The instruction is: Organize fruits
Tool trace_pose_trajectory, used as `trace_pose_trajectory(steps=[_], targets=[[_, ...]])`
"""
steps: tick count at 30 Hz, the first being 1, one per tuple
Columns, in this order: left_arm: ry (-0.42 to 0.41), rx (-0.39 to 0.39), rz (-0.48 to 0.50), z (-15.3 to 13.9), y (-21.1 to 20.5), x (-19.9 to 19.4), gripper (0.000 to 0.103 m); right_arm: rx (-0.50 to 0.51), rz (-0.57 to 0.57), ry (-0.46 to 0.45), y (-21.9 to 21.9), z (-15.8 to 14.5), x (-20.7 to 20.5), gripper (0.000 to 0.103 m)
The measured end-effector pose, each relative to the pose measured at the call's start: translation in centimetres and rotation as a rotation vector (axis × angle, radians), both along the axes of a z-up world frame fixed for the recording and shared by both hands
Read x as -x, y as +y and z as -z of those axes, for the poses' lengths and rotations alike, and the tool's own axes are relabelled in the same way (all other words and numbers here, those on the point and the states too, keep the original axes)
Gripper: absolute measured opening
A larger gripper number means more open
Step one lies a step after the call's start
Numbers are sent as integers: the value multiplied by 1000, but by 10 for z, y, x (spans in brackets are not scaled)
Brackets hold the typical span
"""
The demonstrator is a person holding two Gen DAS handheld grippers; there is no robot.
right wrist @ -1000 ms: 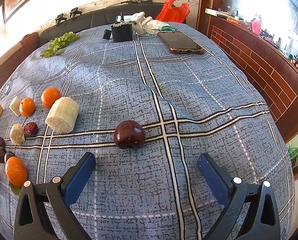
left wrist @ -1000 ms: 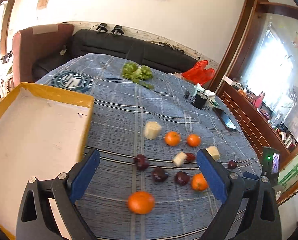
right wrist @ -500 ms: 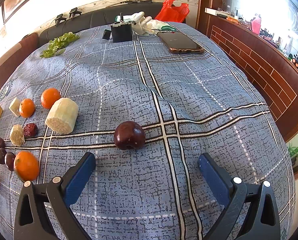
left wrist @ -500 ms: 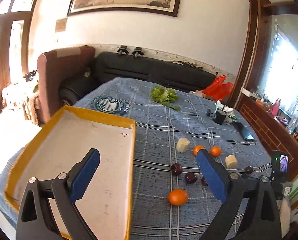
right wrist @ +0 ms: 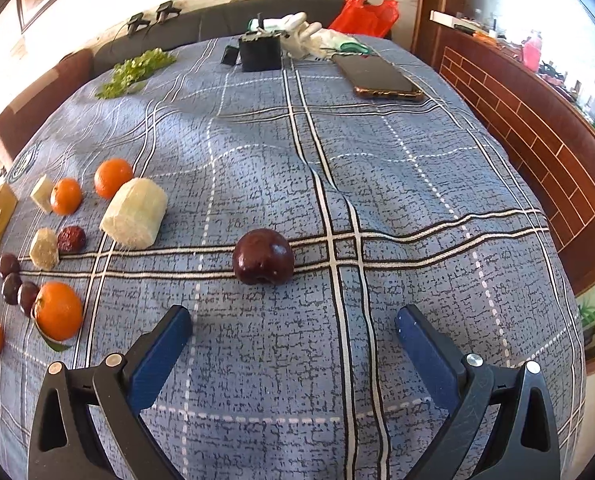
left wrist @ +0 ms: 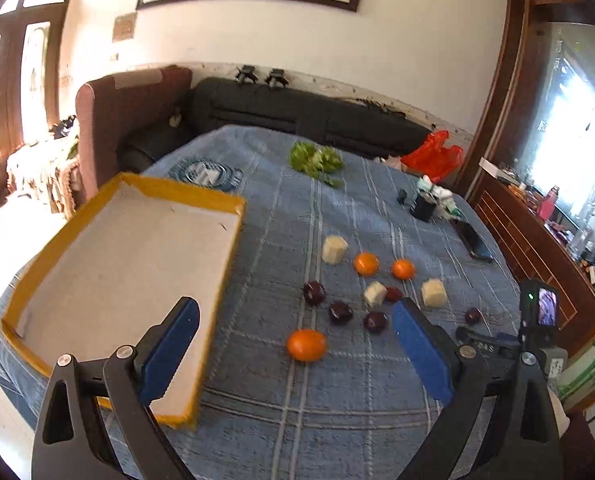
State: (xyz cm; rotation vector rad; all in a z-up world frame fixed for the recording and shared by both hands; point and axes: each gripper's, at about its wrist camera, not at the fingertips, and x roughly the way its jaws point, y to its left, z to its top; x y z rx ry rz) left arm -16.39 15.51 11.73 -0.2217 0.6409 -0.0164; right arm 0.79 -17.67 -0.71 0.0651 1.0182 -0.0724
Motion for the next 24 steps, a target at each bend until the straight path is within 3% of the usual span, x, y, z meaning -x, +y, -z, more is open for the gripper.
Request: trace_pose_trajectory(steps=[10,19,24], targets=[[30,-35,-47,8,-2,4,97,-3,2,-6,0,-1,2,103],[-24,-15,-89,-5,4,5,97,0,6,-6,1,-1,3,103],[-41,-53,-86,-7,5,8,97,1,10,-7,2,-2,1,103]])
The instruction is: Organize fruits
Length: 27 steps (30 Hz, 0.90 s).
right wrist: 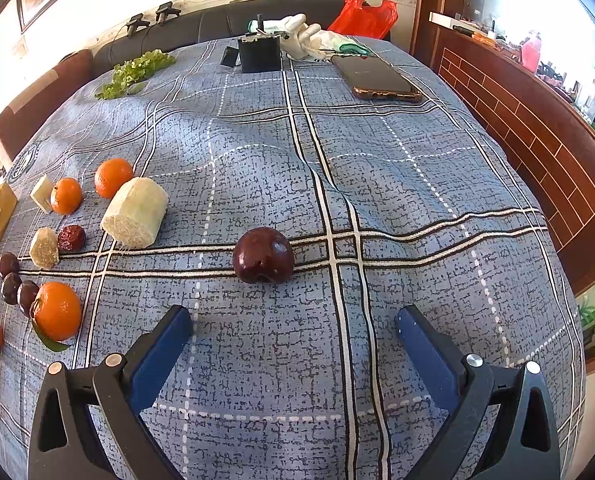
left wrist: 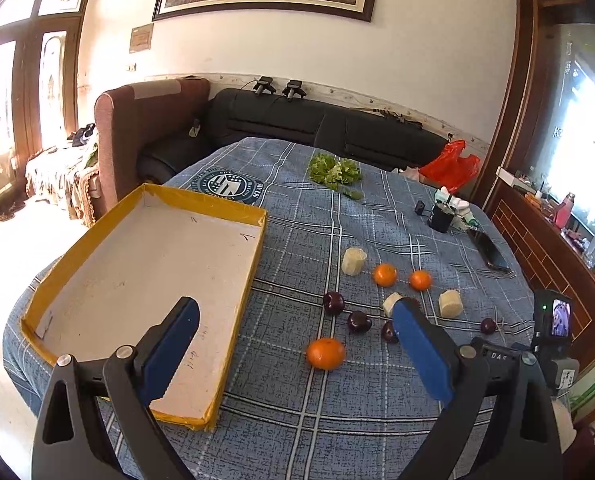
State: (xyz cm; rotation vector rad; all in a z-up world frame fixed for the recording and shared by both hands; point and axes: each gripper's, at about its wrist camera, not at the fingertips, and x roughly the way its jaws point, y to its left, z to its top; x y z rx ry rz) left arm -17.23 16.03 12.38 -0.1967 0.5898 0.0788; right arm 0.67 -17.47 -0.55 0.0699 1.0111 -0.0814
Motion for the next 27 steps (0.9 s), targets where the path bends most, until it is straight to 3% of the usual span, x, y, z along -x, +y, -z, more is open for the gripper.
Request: trace_pose_trajectory(steps=[12,19,20,24,27], targets=[[-7,-25,-42,6,38,6,97,-9,-3,21,-4,0,-4,103],[65,55,-18,36,55,-9,97,-11,-48,124,2,-6,-3,100],[76,65,-5,39,54,-10,97,-43,-73,90,6,-14,2,94],[119,65,108,52,28,-19,95,-153,-234,-55,43,-38,15,92],[145,53,217,56,-1,-25,79,-201,-352,-95,75,-40,16,87]])
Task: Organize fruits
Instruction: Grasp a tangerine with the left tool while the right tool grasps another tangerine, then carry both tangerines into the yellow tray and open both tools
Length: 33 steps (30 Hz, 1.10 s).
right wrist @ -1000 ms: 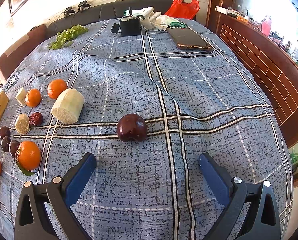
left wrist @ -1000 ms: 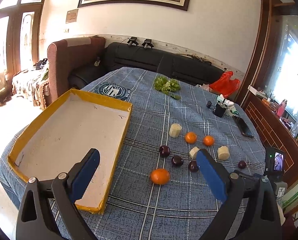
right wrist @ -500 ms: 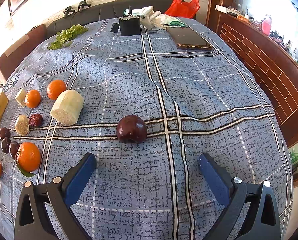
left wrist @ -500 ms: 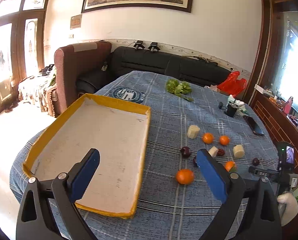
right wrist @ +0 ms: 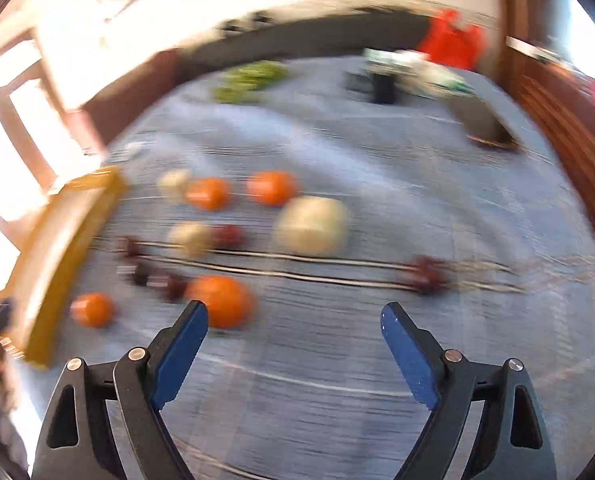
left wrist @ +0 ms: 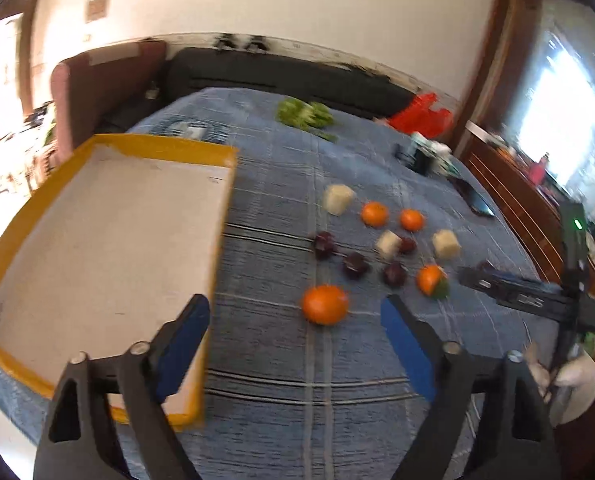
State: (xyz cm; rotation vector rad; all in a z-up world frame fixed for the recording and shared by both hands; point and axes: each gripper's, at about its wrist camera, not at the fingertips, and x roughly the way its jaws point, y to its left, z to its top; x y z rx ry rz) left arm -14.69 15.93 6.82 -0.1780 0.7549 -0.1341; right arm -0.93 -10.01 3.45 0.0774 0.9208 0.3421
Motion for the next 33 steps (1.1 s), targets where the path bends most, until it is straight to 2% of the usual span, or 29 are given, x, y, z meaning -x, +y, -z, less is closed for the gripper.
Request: trace_pose_trajectory(steps=[2,4,5,9,10,13,17,23,26,33], targets=[[9,-26,60,2,-18,-6,75,7,-45,-15,18,5,-3,74],[17,-60,96,5,-32,-13,75,-11,-67,15,24,13,-11,67],[18,-66,107,5,-35,-16,75,-27,-75,26,26,17,-14,61],[31,-119,126,11,-45,-34,75,-53,-90,41,32,31,-21,48],[40,-125,130,13,-45,-38,75,-59,-91,44,32,32,-21,42],[70,-152,141,22,-46,-50,75,-90,-83,45,26,32,-21,41],[109,-157,157,33,-48,-61,60,-114,-75,46,24,33,-21,41],[150,-169,151,48,-48,-68,59,-130,-76,54,22,32,-21,41],[170,-173,137,53,-47,-70,37,-129,-76,54,22,32,-21,41],[132,-95,84,38,-34,-52,37,-123,-74,50,22,31,-21,41]])
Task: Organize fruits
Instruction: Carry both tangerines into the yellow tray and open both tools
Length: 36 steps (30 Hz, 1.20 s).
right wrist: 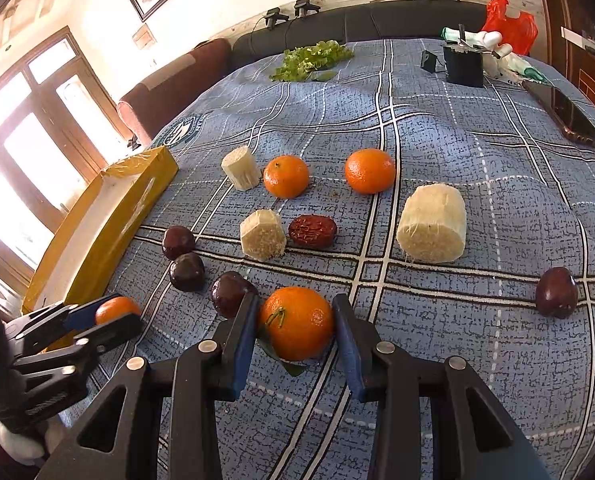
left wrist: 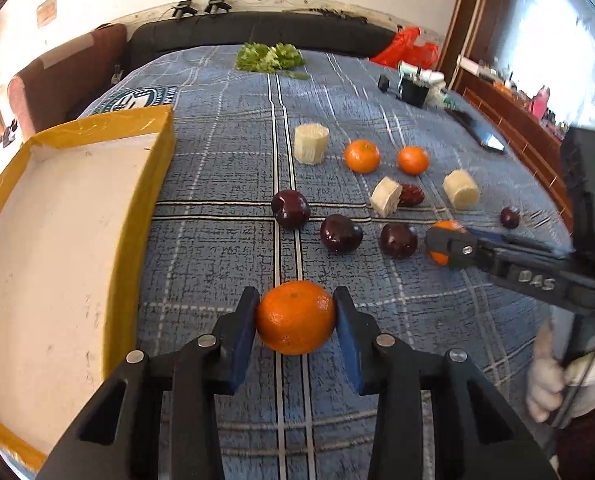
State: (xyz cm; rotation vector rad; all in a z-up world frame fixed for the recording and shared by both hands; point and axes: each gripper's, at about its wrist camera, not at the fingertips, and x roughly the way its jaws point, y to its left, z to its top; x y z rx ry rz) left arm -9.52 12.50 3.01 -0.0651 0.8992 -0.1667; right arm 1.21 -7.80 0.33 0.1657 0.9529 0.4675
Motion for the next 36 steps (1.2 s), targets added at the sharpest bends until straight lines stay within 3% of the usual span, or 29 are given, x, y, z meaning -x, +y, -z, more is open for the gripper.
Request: trace_pose_trajectory(steps=[6,12,16,19,22,29,34,36], targets=[[-76,29,-49,-40,30,25,37,79,32,-81,2,-17,12,40],[-154,6,-178,-74,94,42,37,54,-34,-192,22,-82,41,41],[-136,-23,-272,-73,133,43,37,-7,-139,-215,66,-117,45,41],[-109,-70,-335,-64,157,38,37,-46,-256,-179,120,-128,43,41],[-71,-87,-404,-52,186,32,37,-39,-352,-150,177,-123,44,41],[41,-54,-529,-18,237,24,37,60,-534,-85,289,-78,62,41],[39,-19,-553,-16,253,28,39,152,-578,-79,316,-52,70,41],[29,12,-567,-21,258,32,48,162,-583,-60,320,-42,71,41]])
